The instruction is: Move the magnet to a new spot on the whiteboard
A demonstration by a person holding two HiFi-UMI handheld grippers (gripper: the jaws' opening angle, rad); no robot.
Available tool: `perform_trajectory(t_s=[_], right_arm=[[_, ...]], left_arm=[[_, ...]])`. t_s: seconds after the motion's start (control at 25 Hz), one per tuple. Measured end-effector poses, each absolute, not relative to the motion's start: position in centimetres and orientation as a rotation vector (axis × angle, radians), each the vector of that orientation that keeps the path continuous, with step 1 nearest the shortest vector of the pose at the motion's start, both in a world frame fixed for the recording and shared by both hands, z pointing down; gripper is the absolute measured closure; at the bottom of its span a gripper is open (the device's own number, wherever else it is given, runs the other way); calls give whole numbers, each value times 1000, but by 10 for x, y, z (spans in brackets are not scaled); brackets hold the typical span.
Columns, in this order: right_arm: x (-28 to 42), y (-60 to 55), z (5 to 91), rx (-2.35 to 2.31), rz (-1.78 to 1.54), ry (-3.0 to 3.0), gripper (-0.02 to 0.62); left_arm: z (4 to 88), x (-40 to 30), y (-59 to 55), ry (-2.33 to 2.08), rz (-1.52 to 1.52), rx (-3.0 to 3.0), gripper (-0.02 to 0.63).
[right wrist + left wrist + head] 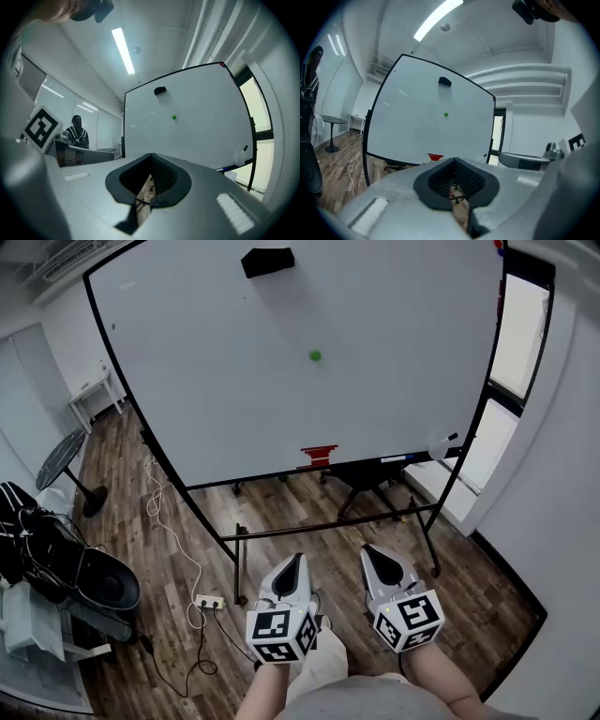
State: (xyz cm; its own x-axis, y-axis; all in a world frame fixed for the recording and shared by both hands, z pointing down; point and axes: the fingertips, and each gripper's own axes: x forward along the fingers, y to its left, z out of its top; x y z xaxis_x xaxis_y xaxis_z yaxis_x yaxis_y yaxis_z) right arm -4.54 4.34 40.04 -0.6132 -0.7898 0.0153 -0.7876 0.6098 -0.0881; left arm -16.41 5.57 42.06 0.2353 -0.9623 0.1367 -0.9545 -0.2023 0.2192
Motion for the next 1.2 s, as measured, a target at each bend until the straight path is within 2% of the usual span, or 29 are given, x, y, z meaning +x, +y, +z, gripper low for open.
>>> perform_trajectory(t_s=[0.76, 1.2], right_arm=[[-109, -159, 387, -1418, -77, 2775, 597], [-141, -231, 370, -1409, -6, 2810, 597]], left_arm=[[417, -224, -143, -1767, -2, 2304, 601], [413, -251, -207, -1759, -3, 2317, 601]])
